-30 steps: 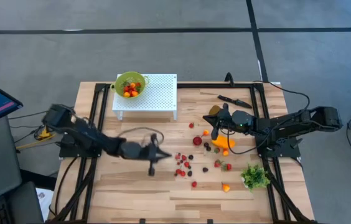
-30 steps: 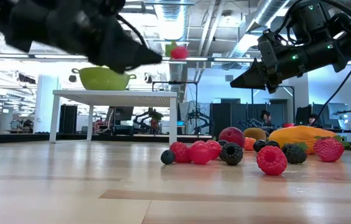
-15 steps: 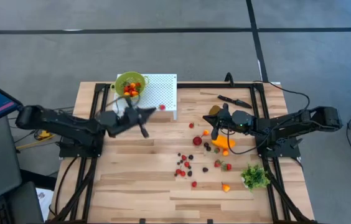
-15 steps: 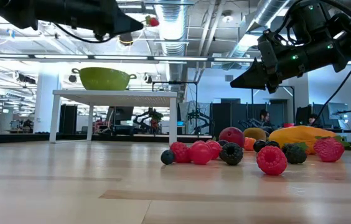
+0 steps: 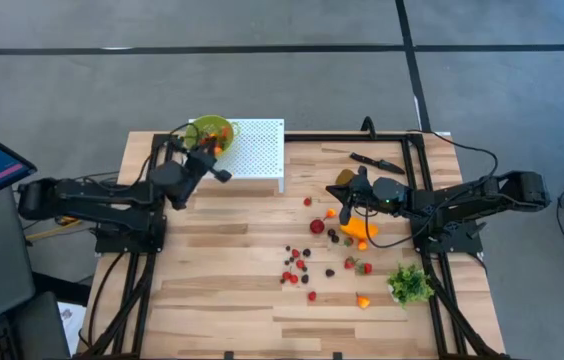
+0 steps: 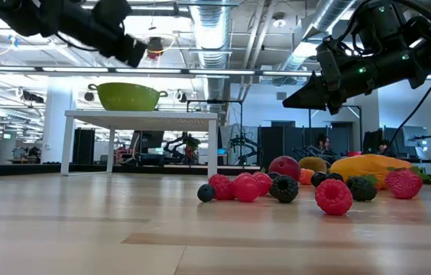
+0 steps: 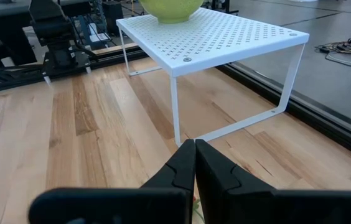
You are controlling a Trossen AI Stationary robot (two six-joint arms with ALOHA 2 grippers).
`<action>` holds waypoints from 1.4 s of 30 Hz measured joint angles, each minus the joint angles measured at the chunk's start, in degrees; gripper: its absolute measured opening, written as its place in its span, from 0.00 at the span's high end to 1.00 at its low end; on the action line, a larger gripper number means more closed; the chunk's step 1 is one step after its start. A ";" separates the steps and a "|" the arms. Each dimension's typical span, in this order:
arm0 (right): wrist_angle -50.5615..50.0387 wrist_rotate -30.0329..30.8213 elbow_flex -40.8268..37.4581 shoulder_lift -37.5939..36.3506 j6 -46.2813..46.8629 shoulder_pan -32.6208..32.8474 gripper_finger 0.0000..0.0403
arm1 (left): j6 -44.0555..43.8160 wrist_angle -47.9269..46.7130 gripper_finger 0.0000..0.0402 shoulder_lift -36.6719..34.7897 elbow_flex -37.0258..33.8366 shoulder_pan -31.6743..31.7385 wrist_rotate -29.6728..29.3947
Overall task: Pick & Place Fruit
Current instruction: Put the strawberry into the green strainer bowl on the shelf, then put the blueberry into the green strainer bowl
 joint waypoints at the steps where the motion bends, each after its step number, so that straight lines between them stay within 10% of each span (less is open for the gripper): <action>1: 0.00 0.00 0.00 0.01 0.00 -0.02 0.99 | 0.61 -0.79 0.99 -0.01 0.02 0.41 -1.34; 20: 0.01 0.00 0.00 0.02 0.00 -0.02 0.99 | 2.03 -7.85 0.95 -0.06 0.04 2.53 -8.85; 42: 0.02 0.00 0.00 0.01 0.00 -0.02 0.99 | -6.86 -6.75 0.49 -0.06 0.06 -10.11 -3.55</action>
